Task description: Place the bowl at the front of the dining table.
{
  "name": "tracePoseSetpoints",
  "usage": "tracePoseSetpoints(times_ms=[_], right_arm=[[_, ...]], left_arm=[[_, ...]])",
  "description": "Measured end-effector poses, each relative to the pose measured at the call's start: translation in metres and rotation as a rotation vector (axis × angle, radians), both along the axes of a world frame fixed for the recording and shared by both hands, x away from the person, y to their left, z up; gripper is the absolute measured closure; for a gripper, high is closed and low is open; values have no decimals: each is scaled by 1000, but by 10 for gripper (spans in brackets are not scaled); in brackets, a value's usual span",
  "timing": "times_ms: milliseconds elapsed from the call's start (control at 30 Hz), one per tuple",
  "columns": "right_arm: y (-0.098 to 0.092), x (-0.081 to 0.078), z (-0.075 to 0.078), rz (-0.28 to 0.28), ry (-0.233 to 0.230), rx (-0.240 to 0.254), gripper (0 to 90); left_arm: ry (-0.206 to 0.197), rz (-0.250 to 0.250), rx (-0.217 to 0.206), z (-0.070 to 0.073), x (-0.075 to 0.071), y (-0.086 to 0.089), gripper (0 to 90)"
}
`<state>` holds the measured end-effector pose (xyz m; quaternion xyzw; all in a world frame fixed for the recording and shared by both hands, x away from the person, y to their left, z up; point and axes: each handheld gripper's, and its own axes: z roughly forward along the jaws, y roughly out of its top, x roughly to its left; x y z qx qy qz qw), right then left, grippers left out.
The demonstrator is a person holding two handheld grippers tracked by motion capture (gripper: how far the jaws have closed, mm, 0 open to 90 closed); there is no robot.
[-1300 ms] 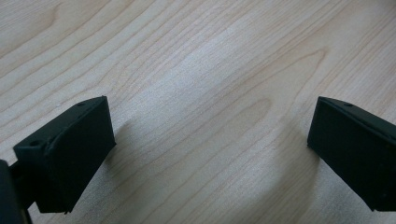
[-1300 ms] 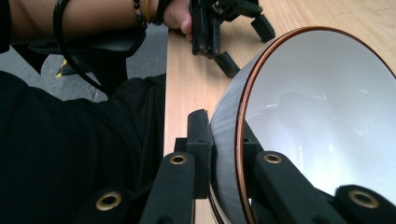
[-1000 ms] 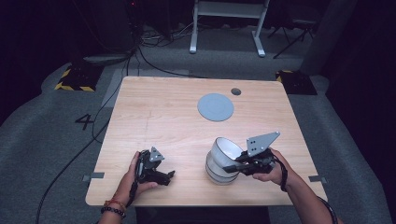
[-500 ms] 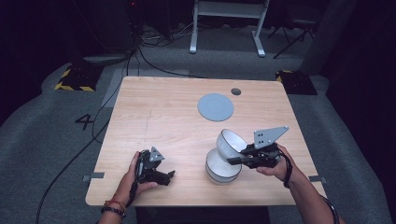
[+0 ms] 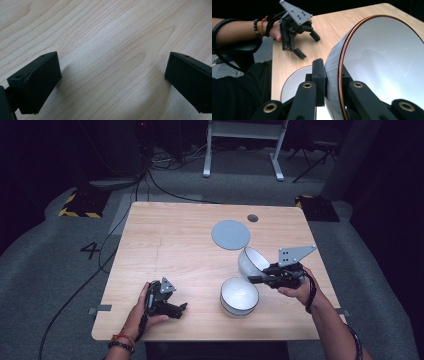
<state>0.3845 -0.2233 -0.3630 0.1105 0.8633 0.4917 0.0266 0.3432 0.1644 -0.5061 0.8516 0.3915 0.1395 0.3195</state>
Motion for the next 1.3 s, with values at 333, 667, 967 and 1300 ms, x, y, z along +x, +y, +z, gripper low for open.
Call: tracePoseSetpoints(times_ms=[333,667,967,1300], right_arm=[[0,14,5,-51,-10,-4,823],[5,33,2,-63,-1,-3,822],[9,45,1,-92,-2,-20,822],[16,62,-2,-124,-1,-48,822]], left_arm=[[0,-2,0,0,0,0,6],[-2,-1,1,0,0,0,6],[-2,-4,2,0,1,0,6],[-1,-4,-1,0,1,0,6]])
